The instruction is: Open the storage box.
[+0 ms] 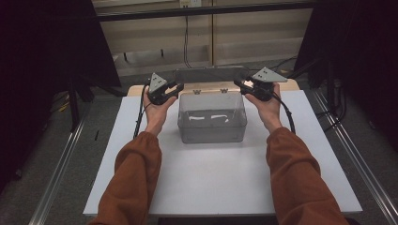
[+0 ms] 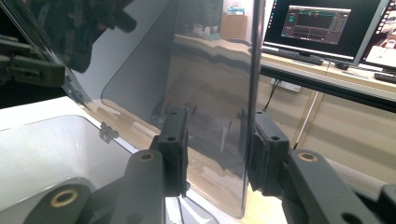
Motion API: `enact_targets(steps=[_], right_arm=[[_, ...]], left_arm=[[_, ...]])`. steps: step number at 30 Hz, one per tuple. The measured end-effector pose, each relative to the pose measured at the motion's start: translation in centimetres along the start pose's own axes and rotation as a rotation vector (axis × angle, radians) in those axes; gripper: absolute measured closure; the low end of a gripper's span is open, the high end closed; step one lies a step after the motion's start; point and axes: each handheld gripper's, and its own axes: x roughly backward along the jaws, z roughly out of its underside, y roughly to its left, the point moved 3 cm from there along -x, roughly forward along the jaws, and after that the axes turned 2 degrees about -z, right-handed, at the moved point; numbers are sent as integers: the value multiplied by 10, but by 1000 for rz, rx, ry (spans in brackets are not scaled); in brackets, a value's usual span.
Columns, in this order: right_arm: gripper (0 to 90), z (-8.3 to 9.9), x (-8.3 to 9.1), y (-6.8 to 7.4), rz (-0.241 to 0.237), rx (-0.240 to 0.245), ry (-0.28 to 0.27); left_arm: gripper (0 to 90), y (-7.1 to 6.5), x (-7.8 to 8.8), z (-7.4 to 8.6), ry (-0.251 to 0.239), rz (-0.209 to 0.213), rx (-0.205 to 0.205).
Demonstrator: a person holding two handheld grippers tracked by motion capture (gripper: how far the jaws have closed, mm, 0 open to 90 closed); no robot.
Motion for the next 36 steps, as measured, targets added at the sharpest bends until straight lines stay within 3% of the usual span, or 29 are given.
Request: enact_targets(steps=[16, 20, 25, 29, 36], right_arm=[[638, -3, -7, -7, 10, -15, -10], [619, -1, -9, -9, 13, -28, -20], [604, 7, -13, -14, 15, -39, 2], [603, 14, -16, -14, 9, -34, 31], [609, 25, -22, -19, -2, -78, 25]], left_arm=[[719, -2, -11, -5, 18, -22, -40], [729, -1, -11, -5, 14, -15, -34], [736, 0, -11, -6, 22, -20, -43], [737, 0, -12, -6, 13, -20, -21], [740, 1, -14, -5, 11, -26, -28]])
